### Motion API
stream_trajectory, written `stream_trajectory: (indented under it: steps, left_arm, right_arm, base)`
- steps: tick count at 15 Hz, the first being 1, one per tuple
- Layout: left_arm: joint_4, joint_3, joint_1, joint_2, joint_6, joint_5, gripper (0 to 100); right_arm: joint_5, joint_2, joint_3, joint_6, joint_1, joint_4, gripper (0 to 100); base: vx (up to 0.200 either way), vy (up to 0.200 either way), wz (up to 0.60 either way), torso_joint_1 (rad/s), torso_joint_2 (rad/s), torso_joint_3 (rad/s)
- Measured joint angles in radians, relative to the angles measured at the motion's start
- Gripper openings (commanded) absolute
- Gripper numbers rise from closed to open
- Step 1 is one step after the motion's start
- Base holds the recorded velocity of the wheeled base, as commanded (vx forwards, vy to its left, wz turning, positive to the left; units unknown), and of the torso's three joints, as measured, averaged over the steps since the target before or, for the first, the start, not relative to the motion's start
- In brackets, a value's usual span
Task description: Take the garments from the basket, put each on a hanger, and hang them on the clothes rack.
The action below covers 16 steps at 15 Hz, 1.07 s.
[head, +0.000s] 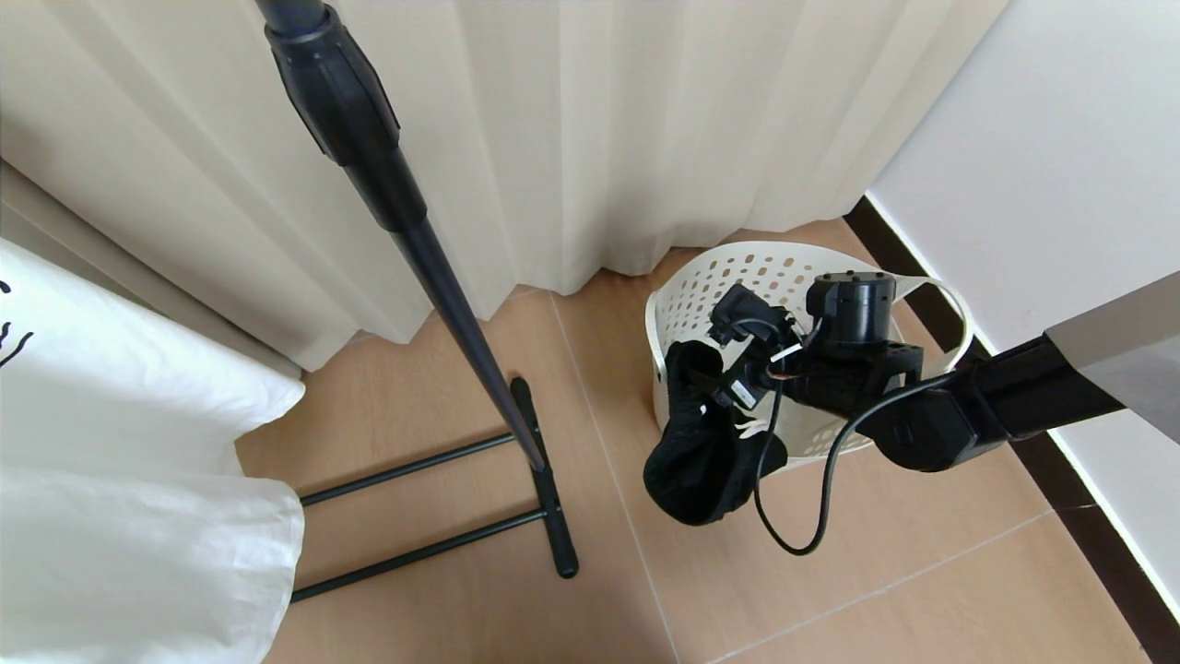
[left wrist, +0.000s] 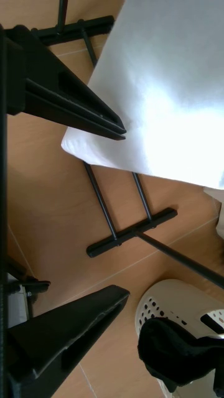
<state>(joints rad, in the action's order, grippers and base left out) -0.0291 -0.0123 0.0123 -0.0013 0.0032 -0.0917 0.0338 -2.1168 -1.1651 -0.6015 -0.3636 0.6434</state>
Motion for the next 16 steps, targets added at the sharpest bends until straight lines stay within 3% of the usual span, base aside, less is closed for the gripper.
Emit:
stream_trajectory:
  steps: [12,13,16]
  left_arm:
    - [0.0,0.0,0.0,0.0,0.0,0.0,100]
    - [0.0,0.0,0.0,0.0,0.0,0.0,100]
    - [0.0,0.0,0.0,0.0,0.0,0.0,100]
  right_arm:
    - [-0.003,-0.103,-0.116,0.13,0.021,0.003,100]
    - [-0.003,-0.105,-0.117,0.132,0.021,0.003,0]
    - [-0.003,-0.109,-0.12,0.138,0.021,0.004,0]
  base:
    - [0.0,0.0,0.0,0.0,0.0,0.0]
    - [0.0,0.0,0.0,0.0,0.0,0.0]
    - [0.0,0.0,0.0,0.0,0.0,0.0]
